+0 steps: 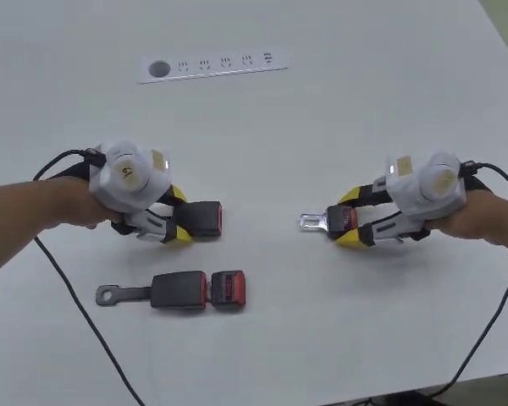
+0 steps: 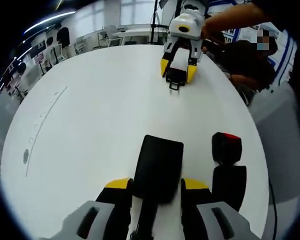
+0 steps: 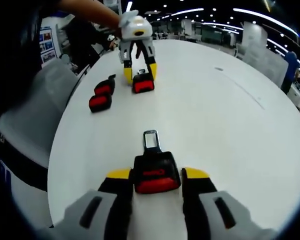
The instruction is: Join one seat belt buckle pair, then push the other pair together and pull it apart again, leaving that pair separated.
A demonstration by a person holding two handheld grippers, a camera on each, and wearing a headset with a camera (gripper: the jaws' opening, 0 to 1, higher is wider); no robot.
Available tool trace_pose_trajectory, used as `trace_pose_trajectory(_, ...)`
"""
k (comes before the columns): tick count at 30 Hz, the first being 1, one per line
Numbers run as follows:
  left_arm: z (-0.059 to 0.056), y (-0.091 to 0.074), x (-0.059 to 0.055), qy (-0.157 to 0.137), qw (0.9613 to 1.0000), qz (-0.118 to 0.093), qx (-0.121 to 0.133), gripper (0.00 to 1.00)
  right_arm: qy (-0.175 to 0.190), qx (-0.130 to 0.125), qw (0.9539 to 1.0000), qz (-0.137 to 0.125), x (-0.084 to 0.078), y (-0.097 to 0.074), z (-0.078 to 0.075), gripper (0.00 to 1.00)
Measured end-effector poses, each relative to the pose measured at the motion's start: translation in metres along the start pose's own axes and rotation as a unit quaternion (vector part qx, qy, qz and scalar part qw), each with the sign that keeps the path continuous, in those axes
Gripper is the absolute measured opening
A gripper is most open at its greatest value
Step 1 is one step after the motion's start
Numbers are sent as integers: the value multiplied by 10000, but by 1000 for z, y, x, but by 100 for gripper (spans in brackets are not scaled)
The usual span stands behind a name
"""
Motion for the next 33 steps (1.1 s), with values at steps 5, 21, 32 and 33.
trace_pose_trajectory(5,-1,-3,4,24,9999,-38,157,55,213,-317,9989,-285,10,-5,-7,55)
trace_pose_trajectory(21,-15,-44,12,-1676,9723,-1221,1079,76,1322,-1789,9679,-1171,32,-5,7,83)
trace_pose_trajectory(32,-41,-76,9,-2201,9343,-2149,1803,98,1581,-2196,9489,-1626,61,-10,29,93)
trace_pose_trajectory(33,-46,-80,7,-2204,9317,-2213,1857,97,1613,-2219,9470,-1670,64,-11,32,95)
Point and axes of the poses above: the centre of the closed fingertips' face, and the gripper's own axes: y roughly forward along the fingers, z roughly to its left, x roughly out of its top, the point moved 4 cm from there along -y, roughly backward along the fingers, and after that the axes turned 4 degrees about -x, right-handed, at the moved point
